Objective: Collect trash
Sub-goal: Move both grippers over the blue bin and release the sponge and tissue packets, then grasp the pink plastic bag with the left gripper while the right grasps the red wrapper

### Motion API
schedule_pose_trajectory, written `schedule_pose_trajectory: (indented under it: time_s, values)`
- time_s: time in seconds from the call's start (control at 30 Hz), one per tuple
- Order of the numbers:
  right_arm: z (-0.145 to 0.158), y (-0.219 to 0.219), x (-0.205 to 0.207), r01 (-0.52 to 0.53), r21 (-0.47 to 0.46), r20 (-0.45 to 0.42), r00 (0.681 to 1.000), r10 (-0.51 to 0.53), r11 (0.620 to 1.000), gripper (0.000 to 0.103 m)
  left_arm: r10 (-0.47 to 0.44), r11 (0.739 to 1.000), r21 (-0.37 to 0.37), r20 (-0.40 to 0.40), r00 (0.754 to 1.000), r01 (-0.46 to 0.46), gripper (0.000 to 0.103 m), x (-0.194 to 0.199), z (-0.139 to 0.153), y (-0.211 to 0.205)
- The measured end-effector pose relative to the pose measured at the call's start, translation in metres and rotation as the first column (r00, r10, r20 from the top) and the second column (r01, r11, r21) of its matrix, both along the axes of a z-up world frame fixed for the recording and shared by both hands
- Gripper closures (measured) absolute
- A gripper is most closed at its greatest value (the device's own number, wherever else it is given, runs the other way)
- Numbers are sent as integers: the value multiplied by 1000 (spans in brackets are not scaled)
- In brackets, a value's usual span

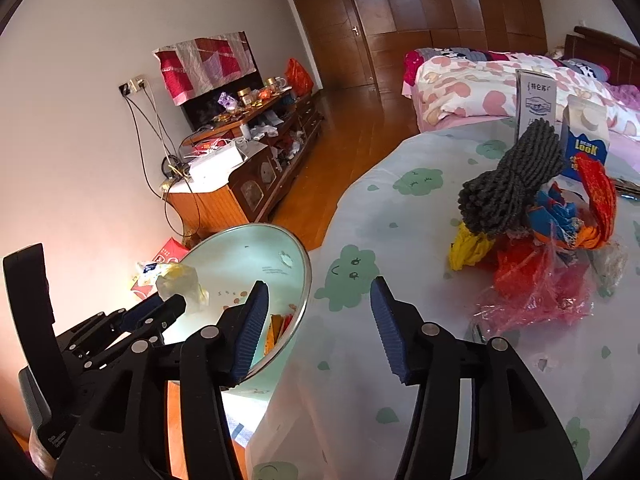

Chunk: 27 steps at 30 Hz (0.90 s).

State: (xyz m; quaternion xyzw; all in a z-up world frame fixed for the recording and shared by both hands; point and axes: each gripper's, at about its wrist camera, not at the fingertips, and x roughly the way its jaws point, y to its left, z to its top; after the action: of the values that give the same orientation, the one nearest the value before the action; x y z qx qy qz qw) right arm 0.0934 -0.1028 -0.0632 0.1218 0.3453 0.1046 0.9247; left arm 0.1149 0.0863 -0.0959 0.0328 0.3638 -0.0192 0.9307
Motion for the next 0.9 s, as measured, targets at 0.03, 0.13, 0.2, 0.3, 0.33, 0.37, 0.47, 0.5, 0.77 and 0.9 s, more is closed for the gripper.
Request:
schedule_pose_trajectory:
  time_s: [0.03, 0.13, 0.2, 0.3, 0.33, 0.37, 0.47, 0.5, 0.77, 0.9]
  values:
    - [0, -3, -2, 11, 0, 1, 1000, -11, 1000, 47, 6, 1000, 7, 6, 1000, -6, 53, -1, 2, -1]
    - [2, -12, -7, 42, 7, 8, 999, -42, 999, 43, 17, 1000, 15, 13, 1000, -17, 42, -3, 4, -3]
    - [4, -19, -11, 69, 9, 18, 997, -70, 998, 40, 37, 999, 18, 17, 999, -37, 36, -5, 7, -4]
    - [6, -29, -18, 103, 13, 27, 994, -103, 995, 36, 45, 999, 15, 23, 999, -46, 27, -10, 11, -7]
    - [6, -33, -20, 114, 16, 30, 993, -115, 993, 35, 46, 999, 16, 29, 999, -47, 25, -11, 14, -9]
    - [7, -38, -22, 127, 16, 33, 991, -128, 992, 35, 44, 999, 18, 35, 998, -45, 25, -13, 16, -11]
    - [7, -50, -29, 157, 16, 35, 987, -158, 987, 35, 36, 999, 28, 52, 998, -37, 19, -20, 21, -19]
    - [7, -53, -31, 165, 16, 33, 986, -166, 986, 35, 33, 999, 29, 57, 998, -35, 16, -23, 23, -22]
    - [-1, -100, -54, 269, 10, 14, 963, -270, 963, 34, -11, 1000, -9, 62, 998, 12, 7, -38, 31, -45]
    - [-10, -130, -64, 330, 8, -8, 944, -330, 944, 34, -56, 998, -31, 46, 997, 58, 7, -43, 28, -58]
